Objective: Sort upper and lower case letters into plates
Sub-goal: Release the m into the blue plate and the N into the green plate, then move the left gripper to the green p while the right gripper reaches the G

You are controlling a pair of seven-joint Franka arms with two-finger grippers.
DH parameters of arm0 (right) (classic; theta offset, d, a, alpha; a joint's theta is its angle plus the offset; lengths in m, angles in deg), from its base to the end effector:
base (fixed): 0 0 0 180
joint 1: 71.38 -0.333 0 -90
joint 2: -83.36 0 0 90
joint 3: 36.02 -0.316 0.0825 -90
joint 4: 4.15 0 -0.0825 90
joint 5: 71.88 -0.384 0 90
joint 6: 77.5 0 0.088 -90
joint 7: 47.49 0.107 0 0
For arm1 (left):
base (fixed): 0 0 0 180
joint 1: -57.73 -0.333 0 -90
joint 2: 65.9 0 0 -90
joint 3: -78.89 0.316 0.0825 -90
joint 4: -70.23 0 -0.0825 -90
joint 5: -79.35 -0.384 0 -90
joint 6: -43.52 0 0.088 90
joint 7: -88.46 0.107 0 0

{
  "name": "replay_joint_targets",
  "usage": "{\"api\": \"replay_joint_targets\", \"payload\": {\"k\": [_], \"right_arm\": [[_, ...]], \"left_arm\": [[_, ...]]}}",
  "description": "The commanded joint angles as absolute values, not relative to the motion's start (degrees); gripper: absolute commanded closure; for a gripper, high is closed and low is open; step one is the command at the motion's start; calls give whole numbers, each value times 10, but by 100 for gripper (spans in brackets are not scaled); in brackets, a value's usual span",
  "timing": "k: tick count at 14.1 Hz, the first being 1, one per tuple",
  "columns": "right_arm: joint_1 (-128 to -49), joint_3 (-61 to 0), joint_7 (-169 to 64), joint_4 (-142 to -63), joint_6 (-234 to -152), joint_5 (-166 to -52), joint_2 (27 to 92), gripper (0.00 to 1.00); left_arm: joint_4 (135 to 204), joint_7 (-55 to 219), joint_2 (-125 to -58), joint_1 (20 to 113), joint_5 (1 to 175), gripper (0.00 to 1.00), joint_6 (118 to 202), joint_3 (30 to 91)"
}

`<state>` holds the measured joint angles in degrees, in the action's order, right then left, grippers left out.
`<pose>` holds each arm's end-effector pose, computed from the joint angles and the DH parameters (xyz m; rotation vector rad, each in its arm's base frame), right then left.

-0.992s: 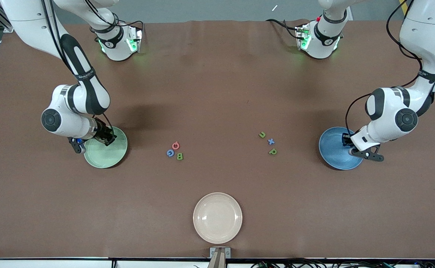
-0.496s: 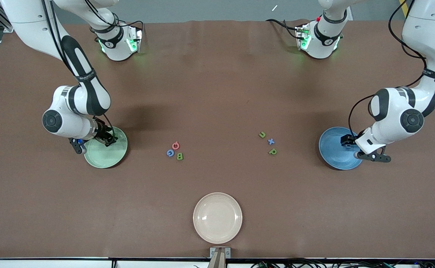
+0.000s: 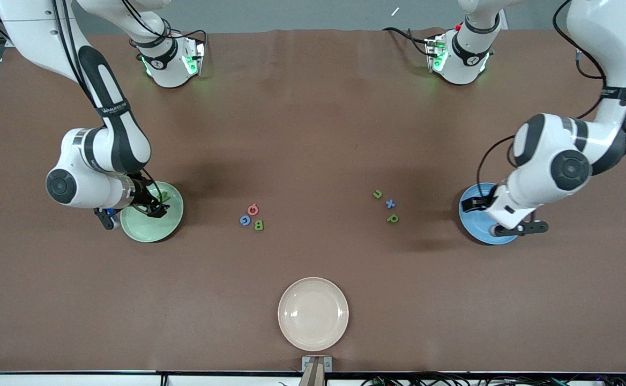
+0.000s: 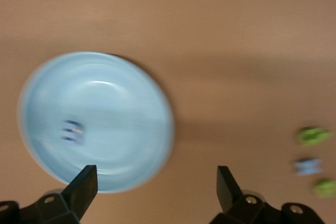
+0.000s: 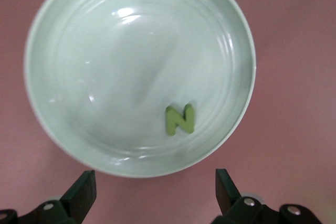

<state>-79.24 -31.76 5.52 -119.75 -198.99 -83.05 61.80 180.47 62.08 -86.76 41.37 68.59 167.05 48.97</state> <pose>0.5692 0.0452 0.2452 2.7206 -1.4610 -0.4609 0.5960 -0.1206 0.3178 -3.1317 -0.2114 0.1270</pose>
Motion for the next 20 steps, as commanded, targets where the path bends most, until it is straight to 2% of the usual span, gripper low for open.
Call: {"api": "replay_joint_targets", "payload": {"k": [1, 6, 9, 11, 14, 16, 20], "right_arm": [[-844, -317, 122, -1178, -1986, -865, 617, 0], [-924, -316, 181, -1147, -2030, -900, 588, 0], [-962, -316, 198, -1148, -2094, -900, 569, 0], [-984, -316, 241, -1148, -2132, -900, 554, 0], [-1004, -315, 290, -1147, -2159, -894, 532, 0], [-1010, -315, 308, -1145, -2175, -894, 520, 0], [-1033, -309, 377, -1115, -2179, -886, 481, 3]], "left_arm": [[1747, 513, -915, 473, 675, 0, 1656, 482], [1672, 473, -990, 524, 677, 1, 1661, 483], [1646, 449, -1029, 541, 674, 1, 1674, 486], [1645, 426, -1040, 558, 673, 2, 1690, 498], [1649, 366, -1050, 629, 598, 4, 1699, 556], [1650, 285, -1069, 655, 526, 5, 1700, 558], [1659, 262, -1081, 649, 518, 5, 1738, 557]]}}
